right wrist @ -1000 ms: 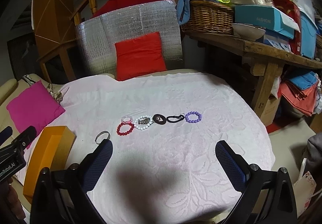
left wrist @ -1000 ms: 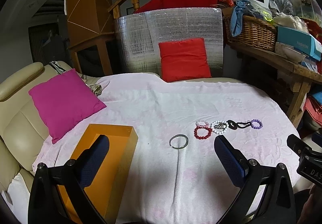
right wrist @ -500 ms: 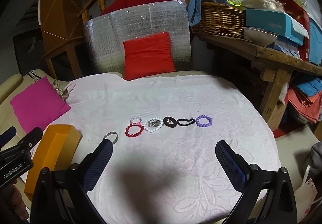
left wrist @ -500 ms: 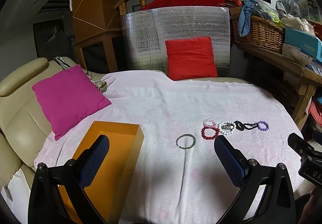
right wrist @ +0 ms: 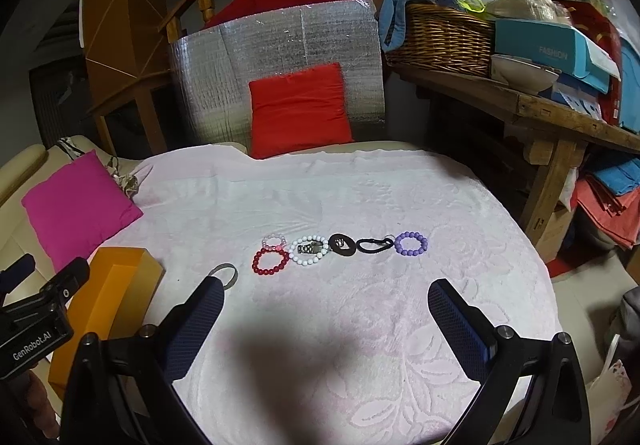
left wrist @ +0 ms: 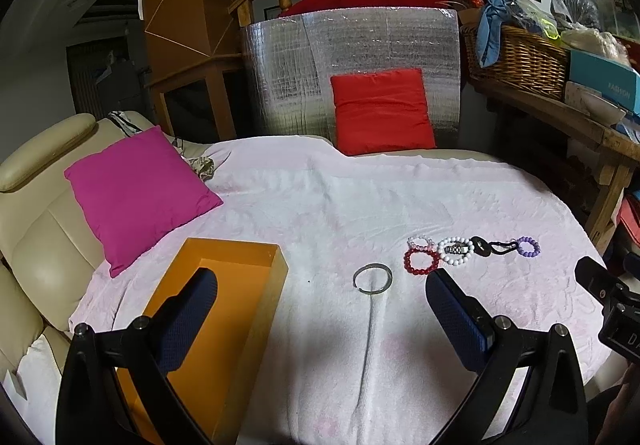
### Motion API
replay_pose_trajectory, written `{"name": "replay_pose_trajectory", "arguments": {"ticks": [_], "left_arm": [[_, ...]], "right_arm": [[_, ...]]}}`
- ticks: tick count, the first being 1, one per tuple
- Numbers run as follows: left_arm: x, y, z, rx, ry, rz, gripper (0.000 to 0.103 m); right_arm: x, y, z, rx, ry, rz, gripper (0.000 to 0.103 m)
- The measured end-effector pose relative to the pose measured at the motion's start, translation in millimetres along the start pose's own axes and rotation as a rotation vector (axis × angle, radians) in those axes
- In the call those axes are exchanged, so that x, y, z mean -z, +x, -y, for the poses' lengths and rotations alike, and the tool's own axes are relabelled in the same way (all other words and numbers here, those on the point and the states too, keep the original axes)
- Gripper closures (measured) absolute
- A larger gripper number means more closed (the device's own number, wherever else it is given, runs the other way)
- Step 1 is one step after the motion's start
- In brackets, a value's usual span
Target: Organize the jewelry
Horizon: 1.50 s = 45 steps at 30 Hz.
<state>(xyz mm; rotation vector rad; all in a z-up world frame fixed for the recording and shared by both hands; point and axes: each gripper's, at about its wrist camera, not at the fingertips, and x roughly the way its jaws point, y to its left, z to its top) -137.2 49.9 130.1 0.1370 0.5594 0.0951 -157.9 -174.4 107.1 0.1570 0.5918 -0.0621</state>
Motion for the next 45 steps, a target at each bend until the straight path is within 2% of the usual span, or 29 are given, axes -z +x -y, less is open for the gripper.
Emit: {"name": "replay_pose_trajectory", "arguments": {"ticks": [9,13,17,20,22,24,27,30,34,37,41,45], "left_arm": [[1.2,11.9,6.3,-0.012,0.015,-0.016,0.000],[4.5,29.1,9.5,0.001,0.013,-0.039,0.000],[12.0,65.1,10.3,0.069,-0.010,-0.100,0.000],[23.5,104.2,12.3,0.125,-0.035,-0.183,0.000],[29.1,133.2,16.3,0.134,-0.051,-0.237,0.000],[33.1,154.3,21.1,0.136,-0.064,-0.259,0.000],[35.0,179.0,28.5,0.142,-0.077,-0.277,0.000],[35.3,199.9,37.0,0.171,-0.090,-0.301,0.000],[41.1,212.9,46.4,0.197,-0.063,-0.306,0.000],[46.8,222.8,54.1,0.204,-0.028,-0.321,0.000],[50.2,236.6,63.2,0.207,0.006,-0.340,0.010],[47.3,249.6,60.5,0.182,0.016,-0.349,0.020]], "right_arm": [[-3.8,16.3,6.4,-0.002,0.004,-0.012,0.000],[-7.3,31.9,15.7,-0.013,0.015,-0.018,0.000],[-9.3,61.8,36.1,-0.044,0.038,-0.025,0.000],[-10.8,92.2,57.5,-0.067,0.069,-0.046,0.000],[-12.7,113.6,69.7,-0.068,0.076,-0.070,0.000],[-15.0,135.5,83.5,-0.090,0.108,-0.112,0.000],[-16.8,159.4,98.3,-0.159,0.153,-0.159,0.003],[-16.7,178.1,106.1,-0.218,0.203,-0.195,0.010],[-14.4,202.2,106.9,-0.266,0.226,-0.238,0.021],[-14.0,216.4,112.4,-0.295,0.283,-0.264,0.023],[-15.4,225.2,137.6,-0.295,0.410,-0.283,0.027],[-17.5,227.9,170.5,-0.226,0.497,-0.279,0.027]]}}
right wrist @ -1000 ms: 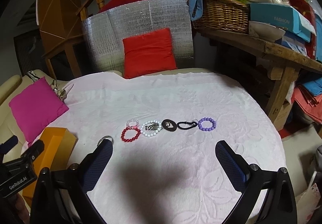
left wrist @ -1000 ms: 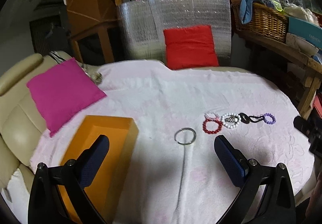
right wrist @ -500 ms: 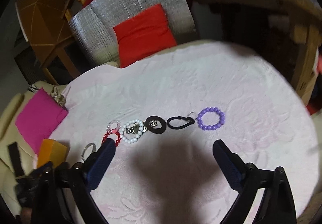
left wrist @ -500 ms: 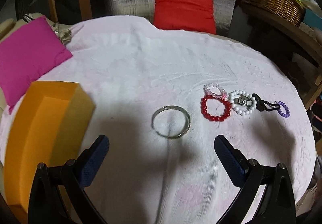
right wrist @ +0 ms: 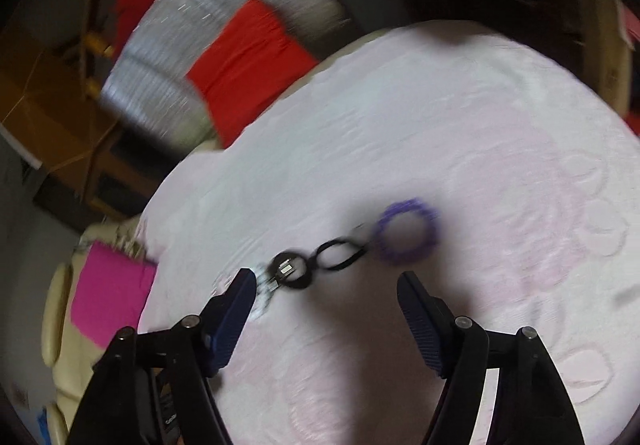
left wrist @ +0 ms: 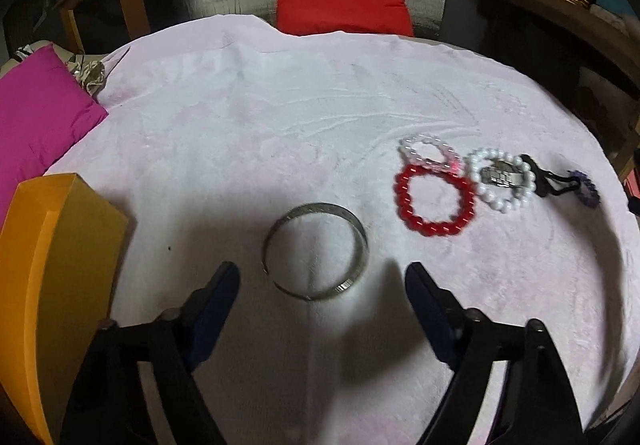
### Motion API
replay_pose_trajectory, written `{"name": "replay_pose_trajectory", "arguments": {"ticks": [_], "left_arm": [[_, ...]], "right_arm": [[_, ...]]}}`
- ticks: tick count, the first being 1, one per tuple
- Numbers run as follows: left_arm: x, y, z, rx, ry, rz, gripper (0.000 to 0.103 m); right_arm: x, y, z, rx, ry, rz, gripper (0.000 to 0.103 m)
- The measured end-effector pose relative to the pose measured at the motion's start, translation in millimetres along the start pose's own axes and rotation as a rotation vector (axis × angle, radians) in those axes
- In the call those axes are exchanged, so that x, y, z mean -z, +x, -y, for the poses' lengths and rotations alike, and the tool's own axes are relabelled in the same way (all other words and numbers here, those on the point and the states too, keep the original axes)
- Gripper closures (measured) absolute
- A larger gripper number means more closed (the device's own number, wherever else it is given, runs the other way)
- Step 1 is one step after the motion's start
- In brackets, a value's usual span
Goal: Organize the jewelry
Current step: 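Grasp the silver bangle with the left tool while the right tool grasps the white pearl bracelet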
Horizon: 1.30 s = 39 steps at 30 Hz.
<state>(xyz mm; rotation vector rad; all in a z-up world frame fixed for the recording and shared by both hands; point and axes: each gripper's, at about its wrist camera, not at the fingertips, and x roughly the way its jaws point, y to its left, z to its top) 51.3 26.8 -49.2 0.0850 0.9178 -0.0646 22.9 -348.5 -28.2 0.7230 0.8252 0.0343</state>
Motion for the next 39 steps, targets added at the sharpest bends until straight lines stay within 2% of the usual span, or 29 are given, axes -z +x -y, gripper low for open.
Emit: {"name": "replay_pose_trajectory", "arguments": {"ticks": [3,4,6,10,13,18,22,30,33,37,39], "left_arm": [[-5.0,9.4,-4.4,0.010,-0.011,-0.019,0.023],[-6.0,12.7,-5.4,0.022,-0.018,-0.030,0.028],[-7.8,19.3,-6.9,0.048,-0.034,-0.054,0.033],[-7.9,20.5,-6.0,0.067,-0.035,-0.037,0.040],[-7.7,21.9,-7.5,0.071,-0.034,-0.029,0.041],[-4.4,17.4,-9.0,0.082,-0.038,-0.014,0.041],[-3.1,13.8,-7.5,0.089,-0.036,-0.004,0.042],[-1.7,-2.1,-10.5,0.110,-0.050,0.032,0.042],[-1.2,-7.4,-9.9,0.113,-0.045,0.045,0.042],[-0.9,-10.0,-11.3,0.120,-0.045,0.049,0.042],[-1.1,-10.5,-13.1,0.124,-0.051,0.049,0.042]], "right_arm": [[-11.2,2.6,16.2,0.019,0.054,0.005,0.027],[-13.5,3.5,18.8,0.035,0.059,0.002,0.028],[-18.3,9.7,21.8,0.054,0.064,-0.008,0.033],[-19.2,32.3,4.7,0.013,0.005,-0.057,0.041],[-14.4,48.4,-9.2,-0.030,-0.017,-0.099,0.047],[-1.8,62.9,-30.8,-0.097,-0.047,-0.138,0.047],[7.3,72.0,-38.1,-0.135,-0.042,-0.179,0.052],[26.8,87.3,-56.0,-0.222,-0.022,-0.246,0.052],[35.2,96.2,-70.0,-0.213,-0.043,-0.259,0.052],[40.3,111.1,-75.2,-0.179,-0.022,-0.253,0.057],[42.6,120.4,-77.1,-0.157,-0.016,-0.257,0.064]]}}
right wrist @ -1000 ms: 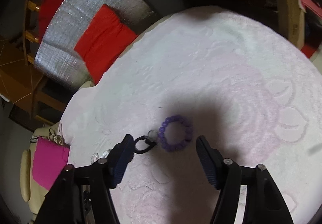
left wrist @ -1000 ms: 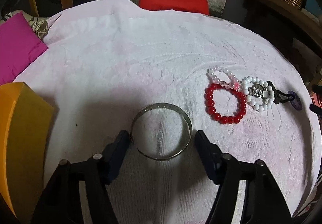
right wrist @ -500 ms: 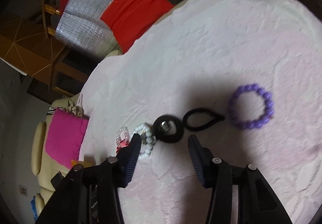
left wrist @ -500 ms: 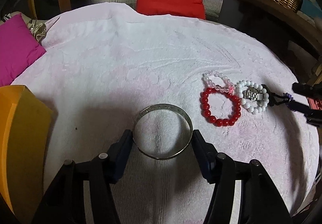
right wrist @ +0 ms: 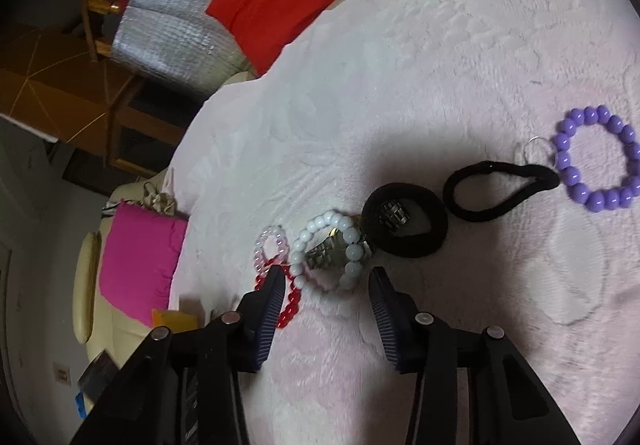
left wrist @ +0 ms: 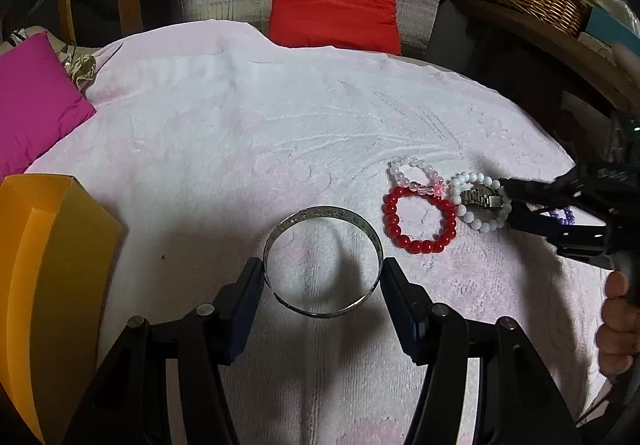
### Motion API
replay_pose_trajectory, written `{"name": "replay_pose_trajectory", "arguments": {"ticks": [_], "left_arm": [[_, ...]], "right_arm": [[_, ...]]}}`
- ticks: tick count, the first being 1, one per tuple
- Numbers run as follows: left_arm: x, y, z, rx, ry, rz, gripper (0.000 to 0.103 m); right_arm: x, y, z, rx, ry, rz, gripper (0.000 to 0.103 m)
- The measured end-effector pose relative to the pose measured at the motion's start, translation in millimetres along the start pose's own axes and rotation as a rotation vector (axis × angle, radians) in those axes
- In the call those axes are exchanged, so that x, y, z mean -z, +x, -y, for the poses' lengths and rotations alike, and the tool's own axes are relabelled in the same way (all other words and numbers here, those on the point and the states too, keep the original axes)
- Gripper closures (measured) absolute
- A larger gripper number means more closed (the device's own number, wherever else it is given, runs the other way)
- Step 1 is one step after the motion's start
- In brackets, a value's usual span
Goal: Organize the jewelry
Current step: 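Grasp the silver bangle with the left tool while the right tool grasps the white pearl bracelet, then carry the bangle with the left tool into the orange box while the right tool drops the pearl bracelet there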
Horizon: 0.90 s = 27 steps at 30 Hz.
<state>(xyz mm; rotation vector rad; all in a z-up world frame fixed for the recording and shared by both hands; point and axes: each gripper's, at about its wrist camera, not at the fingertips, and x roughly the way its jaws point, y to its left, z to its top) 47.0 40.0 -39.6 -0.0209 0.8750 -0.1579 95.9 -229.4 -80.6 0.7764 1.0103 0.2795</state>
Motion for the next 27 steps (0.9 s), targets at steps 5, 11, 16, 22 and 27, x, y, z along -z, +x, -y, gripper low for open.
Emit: {"name": "replay_pose_trajectory", "arguments": {"ticks": [5,11,16,22,27], "left_arm": [[-0.1,-5.6,-2.2,0.007,-0.006,0.010,0.042],[-1.7,-16.5,-2.9,0.003,-0.004,0.036,0.042],[-1.4,-33.6,-0.5,0.002,0.006,0.076,0.042],[0.9,-64.6,-4.0,0.018,-0.011,0.135,0.042],[6.9,-100.9,-19.0,-0.002,-0.046,0.190,0.041]], "right_arm": [[3.1,11.8,-2.7,0.054,-0.016,0.000,0.090],[9.0,-9.9,-16.3,0.072,-0.069,0.071,0.092],[18.0,-42.6,-36.3,0.057,-0.144,0.148,0.092],[30.8,-68.2,-61.5,0.013,-0.203,0.200,0.092],[51.4,-62.1,-104.6,-0.059,-0.275,0.178,0.092]]}}
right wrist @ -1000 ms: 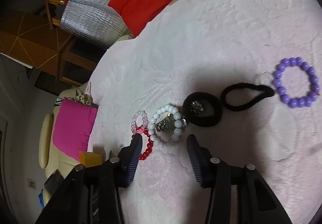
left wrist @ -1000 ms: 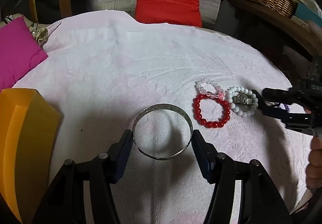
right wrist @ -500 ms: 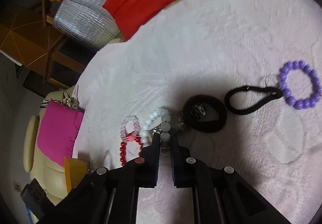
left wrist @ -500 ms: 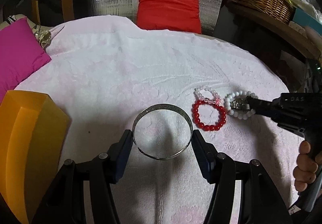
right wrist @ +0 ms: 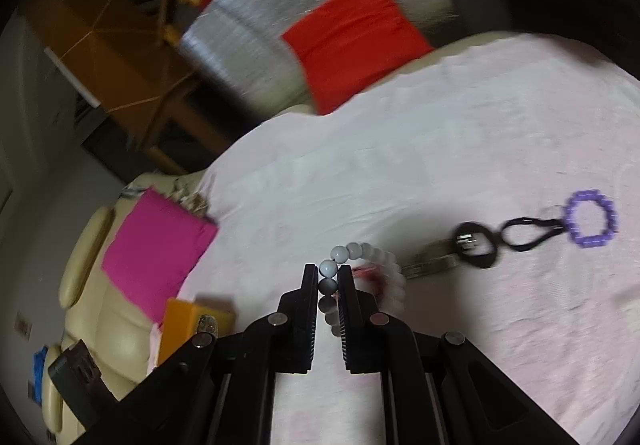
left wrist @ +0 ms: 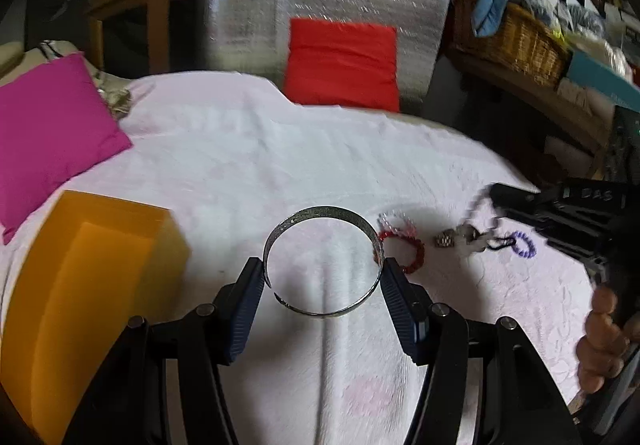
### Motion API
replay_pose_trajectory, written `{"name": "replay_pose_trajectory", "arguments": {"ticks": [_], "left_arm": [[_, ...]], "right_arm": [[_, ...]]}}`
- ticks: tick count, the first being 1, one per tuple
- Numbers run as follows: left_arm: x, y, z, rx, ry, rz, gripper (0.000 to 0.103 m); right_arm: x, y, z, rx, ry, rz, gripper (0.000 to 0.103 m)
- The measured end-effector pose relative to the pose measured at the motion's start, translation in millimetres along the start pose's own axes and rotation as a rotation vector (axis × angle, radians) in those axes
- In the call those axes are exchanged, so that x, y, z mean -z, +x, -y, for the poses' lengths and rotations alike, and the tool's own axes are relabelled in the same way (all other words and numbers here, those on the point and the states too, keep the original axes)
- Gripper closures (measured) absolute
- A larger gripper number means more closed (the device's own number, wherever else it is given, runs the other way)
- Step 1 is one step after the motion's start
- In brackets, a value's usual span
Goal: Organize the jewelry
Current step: 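Carry the bangle with the left tool into the orange box while the right tool drops the pearl bracelet there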
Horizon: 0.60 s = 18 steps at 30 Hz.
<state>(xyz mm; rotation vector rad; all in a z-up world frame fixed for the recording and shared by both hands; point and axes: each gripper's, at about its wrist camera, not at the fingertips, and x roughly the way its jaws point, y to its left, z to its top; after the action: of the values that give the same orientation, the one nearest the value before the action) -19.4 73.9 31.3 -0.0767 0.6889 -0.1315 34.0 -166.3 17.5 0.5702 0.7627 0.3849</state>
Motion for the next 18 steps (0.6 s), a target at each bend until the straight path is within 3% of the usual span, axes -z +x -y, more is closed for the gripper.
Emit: {"name": "replay_pose_trajectory", "arguments": {"ticks": [5,11,15,18], "left_arm": [[2.8,-53.3,-37.4,-0.102,-0.024,0.073,0.041],[8.7,-93.6,-110.1,-0.245,-0.110,0.075,0.041],[22.5,-90.2,-154.6,-0.313,-0.188,0.019,0.041],[40.2,-75.4,-176.1,-0.341,-0.230,-0.050,0.041]], "right_arm": [[15.2,17.0,-66.1,-0.125,-0.079,-0.038,0.092],[47.1,56.4,-150.8,-0.271,-0.150,-0.131,0.092],[77.8,95.4,-196.6,-0.284,-0.208,-0.219,0.092],[93.2,129.1,-207.0,-0.262,-0.211,-0.291,0.092]]}}
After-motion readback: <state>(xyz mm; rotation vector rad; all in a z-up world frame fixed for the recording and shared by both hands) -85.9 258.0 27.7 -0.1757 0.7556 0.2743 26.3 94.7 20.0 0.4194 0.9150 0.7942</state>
